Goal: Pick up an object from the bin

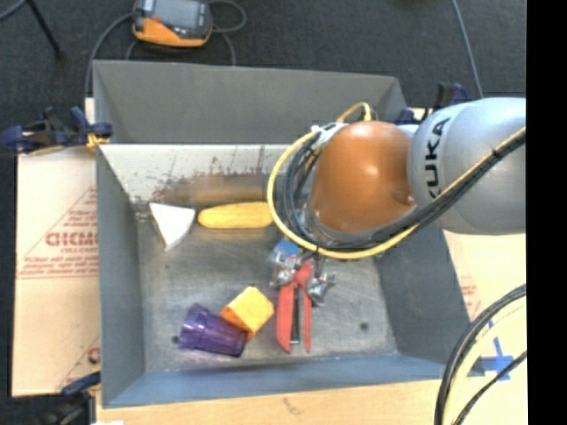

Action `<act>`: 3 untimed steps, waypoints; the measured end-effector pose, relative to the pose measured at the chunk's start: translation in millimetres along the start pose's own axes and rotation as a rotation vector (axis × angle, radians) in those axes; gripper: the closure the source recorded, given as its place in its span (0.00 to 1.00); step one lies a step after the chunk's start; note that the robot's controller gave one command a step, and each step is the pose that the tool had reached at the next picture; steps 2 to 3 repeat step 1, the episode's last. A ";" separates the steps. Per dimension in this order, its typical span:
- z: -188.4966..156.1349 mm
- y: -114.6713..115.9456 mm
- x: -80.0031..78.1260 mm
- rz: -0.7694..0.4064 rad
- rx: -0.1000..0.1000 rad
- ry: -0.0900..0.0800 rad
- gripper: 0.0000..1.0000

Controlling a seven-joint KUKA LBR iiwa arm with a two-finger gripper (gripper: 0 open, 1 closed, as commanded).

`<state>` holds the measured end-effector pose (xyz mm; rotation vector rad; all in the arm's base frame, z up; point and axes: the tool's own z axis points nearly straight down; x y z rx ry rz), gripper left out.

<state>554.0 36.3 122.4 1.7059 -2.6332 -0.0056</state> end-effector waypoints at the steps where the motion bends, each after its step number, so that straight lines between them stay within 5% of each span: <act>1: -103.9 17.4 5.9 -0.039 0.005 -0.004 1.00; 3: -103.9 17.4 5.9 -0.039 0.005 -0.004 1.00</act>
Offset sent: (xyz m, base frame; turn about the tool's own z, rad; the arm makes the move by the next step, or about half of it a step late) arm 0.0000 0.0000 0.0000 0.0000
